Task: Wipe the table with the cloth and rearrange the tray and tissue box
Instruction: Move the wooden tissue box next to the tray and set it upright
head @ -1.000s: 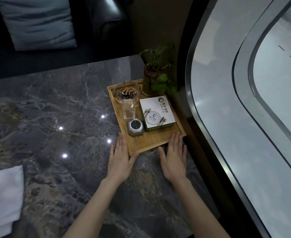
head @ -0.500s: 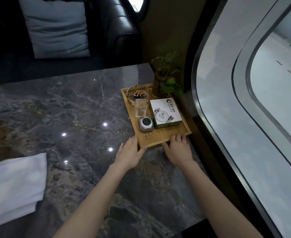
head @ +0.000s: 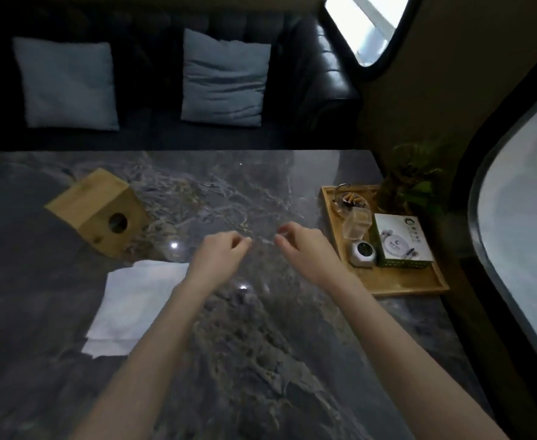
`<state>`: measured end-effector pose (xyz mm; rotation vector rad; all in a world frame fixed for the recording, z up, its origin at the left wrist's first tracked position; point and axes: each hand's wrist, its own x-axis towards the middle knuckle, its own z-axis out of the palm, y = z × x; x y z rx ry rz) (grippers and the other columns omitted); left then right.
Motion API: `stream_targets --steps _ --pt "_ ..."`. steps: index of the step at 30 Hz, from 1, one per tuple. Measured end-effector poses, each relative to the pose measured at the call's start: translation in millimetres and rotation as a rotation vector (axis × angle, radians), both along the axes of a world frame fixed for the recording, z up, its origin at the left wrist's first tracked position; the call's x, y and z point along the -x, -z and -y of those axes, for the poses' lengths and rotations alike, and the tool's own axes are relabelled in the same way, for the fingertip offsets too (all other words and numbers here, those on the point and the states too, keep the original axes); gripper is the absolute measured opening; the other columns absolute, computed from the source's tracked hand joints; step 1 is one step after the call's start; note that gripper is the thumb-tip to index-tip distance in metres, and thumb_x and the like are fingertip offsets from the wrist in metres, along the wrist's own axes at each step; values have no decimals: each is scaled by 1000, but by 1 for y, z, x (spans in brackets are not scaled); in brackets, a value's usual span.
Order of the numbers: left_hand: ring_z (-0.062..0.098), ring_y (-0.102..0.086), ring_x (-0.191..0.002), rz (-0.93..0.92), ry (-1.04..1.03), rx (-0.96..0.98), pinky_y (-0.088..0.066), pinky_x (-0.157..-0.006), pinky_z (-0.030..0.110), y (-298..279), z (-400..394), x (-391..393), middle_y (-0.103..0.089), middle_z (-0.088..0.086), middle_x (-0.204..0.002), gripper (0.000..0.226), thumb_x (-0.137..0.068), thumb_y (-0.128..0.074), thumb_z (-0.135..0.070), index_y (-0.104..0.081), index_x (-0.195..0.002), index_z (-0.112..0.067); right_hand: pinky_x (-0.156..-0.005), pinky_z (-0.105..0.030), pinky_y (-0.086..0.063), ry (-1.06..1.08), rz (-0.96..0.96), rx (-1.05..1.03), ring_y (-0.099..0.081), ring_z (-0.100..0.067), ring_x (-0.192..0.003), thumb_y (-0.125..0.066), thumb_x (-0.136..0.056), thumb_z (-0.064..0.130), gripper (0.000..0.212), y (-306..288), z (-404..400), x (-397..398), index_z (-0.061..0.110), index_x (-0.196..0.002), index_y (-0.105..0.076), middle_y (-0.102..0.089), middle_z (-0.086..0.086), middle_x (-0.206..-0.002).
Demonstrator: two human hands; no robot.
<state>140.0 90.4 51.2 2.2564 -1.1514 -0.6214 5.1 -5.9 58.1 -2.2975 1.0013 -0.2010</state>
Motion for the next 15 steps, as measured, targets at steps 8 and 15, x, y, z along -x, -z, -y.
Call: stream_targets --steps 8,15 --pt "29 -54 -107 140 -378 240 -39 -89 33 -20 -55 -98 -59 14 -114 29 -92 -48 -24 -62 -110 -5 -85 -41 -49 -212 169 32 -60 -26 -101 -44 -95 27 31 -25 -25 -129 9 -116 -59 -68 -11 -109" --pt "23 -6 -144 147 -629 201 -10 -116 39 3 -79 -172 -5 6 -158 62 -92 -46 -35 -20 -144 -12 -99 -29 -34 -163 284 -288 -45 -22 -128 -40 -97 30 52 0 -35 -214 13 -144 -27 -46 -8 -143"
